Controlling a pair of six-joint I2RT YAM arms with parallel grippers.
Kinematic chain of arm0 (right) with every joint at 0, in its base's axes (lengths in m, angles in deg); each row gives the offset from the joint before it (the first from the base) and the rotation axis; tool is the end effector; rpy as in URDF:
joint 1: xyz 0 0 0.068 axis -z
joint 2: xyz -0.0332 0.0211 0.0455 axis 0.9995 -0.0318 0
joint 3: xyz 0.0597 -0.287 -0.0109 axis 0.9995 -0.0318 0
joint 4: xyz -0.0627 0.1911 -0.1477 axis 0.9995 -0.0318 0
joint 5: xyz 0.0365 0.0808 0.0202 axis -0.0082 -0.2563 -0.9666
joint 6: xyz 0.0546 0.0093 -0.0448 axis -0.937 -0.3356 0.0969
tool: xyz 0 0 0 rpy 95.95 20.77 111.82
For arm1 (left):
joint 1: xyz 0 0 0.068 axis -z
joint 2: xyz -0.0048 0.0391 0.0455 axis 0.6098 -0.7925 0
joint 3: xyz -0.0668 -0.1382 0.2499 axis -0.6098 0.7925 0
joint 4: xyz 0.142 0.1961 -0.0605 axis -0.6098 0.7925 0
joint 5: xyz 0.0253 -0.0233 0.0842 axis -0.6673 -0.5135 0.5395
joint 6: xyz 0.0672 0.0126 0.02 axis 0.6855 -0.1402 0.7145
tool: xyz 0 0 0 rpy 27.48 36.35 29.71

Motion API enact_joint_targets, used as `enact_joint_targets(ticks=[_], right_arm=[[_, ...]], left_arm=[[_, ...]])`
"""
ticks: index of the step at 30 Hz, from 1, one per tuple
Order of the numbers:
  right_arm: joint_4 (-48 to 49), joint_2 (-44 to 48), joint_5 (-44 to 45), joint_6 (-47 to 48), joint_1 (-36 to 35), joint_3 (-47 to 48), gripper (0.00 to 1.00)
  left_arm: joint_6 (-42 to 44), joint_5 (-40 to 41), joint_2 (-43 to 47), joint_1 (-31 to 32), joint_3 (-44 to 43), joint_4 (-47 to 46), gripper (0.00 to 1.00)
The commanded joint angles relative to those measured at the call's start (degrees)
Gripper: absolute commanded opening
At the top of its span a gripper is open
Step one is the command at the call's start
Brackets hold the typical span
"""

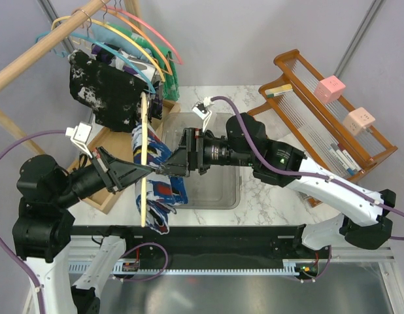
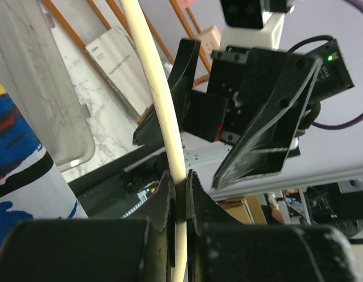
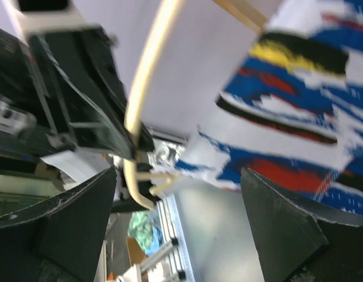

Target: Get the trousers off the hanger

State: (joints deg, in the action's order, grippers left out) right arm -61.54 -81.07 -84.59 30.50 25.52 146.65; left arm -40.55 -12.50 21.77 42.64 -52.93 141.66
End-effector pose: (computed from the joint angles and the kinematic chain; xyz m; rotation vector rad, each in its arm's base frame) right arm 0.1254 0.2791 0.4800 -0.4388 2.0518 1.6184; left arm 0.0300 -0.0438 0.4833 -0.0801 1.8859 -1.3257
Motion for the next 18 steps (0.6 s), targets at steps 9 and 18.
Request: enact_joint_targets(ticks=[9,18], right_arm=[[16.4,-1.7,11.3,-8.5,-5.0,3.0,0.84],[19.9,-5.1,14.7,-9.1,-9.1,4.5,0.73]], left_arm=[[-3.8,-9.1,5.4,0.2,-0.8,-10.6,0.02],[-5.1,-13.6,4.9,0.2,-1.3,-10.6,0.02]])
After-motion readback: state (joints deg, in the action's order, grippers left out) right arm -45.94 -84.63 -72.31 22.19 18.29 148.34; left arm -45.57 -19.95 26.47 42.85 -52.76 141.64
